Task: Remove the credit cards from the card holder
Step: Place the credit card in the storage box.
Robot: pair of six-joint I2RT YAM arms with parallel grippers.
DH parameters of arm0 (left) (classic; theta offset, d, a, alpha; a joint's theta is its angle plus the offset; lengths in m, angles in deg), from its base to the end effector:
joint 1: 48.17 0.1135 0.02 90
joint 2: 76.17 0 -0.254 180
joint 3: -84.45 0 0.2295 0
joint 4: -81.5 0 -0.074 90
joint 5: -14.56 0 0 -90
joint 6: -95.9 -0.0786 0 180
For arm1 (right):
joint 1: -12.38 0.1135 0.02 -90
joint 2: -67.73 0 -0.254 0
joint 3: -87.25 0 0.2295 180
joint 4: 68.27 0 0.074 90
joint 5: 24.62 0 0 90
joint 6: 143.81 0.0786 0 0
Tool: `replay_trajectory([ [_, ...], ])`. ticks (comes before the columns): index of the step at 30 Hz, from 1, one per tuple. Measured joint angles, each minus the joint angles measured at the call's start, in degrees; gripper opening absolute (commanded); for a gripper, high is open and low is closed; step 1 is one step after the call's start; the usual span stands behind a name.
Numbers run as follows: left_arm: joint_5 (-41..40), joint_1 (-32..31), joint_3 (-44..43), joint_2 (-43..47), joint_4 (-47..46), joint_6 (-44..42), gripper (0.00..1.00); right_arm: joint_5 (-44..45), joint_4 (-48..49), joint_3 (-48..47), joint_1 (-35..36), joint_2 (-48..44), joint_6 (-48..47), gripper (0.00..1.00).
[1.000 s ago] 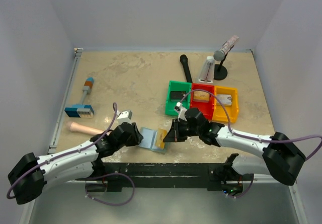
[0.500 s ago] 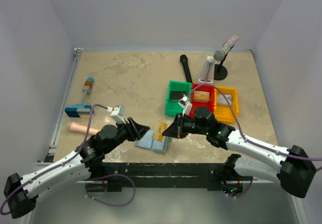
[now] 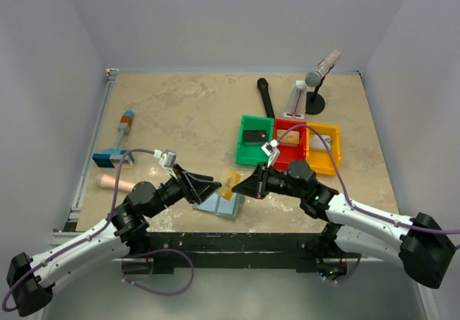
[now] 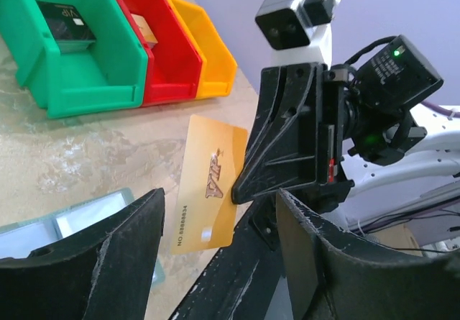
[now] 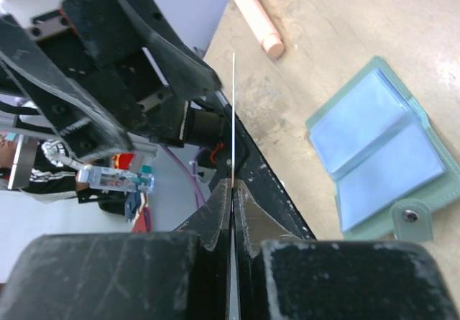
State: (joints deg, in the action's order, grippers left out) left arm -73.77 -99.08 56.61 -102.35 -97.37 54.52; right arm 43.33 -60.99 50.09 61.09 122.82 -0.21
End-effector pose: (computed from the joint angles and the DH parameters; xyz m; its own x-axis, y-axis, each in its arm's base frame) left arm 0.1079 -0.1365 0.2336 -0.5921 -0.4607 -0.6612 0.5294 0.3963 -0.7501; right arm 0.1344 0.1978 0.2240 -0.8289 0.1867 -0.5274 -0.4596 0.3102 0.8322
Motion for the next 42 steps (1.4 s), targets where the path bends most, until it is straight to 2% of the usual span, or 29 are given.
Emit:
replay_trajectory([
  [12, 3.5, 0.2, 0.5, -6.1, -3.1, -0.1, 0.60, -2.7, 6.3, 0.0, 0.0, 0.1, 0.8, 0.00],
  [14, 3.5, 0.2, 0.5, -5.9, -3.3, -0.1, 0.52, -3.3, 7.1, 0.0, 0.0, 0.3, 1.0, 0.00],
  [23, 3.9, 0.2, 2.4, -3.1, -6.2, 0.2, 0.02, -5.6, 9.4, 0.0, -0.2, 2.4, 1.2, 0.00],
  [24, 4.1, 0.3, 2.6, -2.7, -6.7, 0.2, 0.00, -5.7, 9.6, 0.0, -0.4, 3.0, 1.2, 0.00],
  [28, 4.9, 0.3, 3.2, -2.2, -8.2, 0.3, 0.00, -6.1, 9.6, -0.1, -0.7, 3.6, 1.4, 0.34],
  [30, 5.4, 0.2, 3.2, -2.1, -8.5, 0.2, 0.00, -6.3, 8.8, -0.3, -0.7, 3.6, 1.4, 0.42],
  [36, 6.8, 1.0, 3.1, -1.8, -6.4, -0.9, 0.00, -7.8, 0.3, -3.1, -1.6, -0.1, -1.2, 0.47],
  [42, 12.7, 2.3, 2.8, -3.9, -5.6, -1.2, 0.00, -10.2, -13.2, -9.5, -4.3, -4.7, -7.9, 0.50],
])
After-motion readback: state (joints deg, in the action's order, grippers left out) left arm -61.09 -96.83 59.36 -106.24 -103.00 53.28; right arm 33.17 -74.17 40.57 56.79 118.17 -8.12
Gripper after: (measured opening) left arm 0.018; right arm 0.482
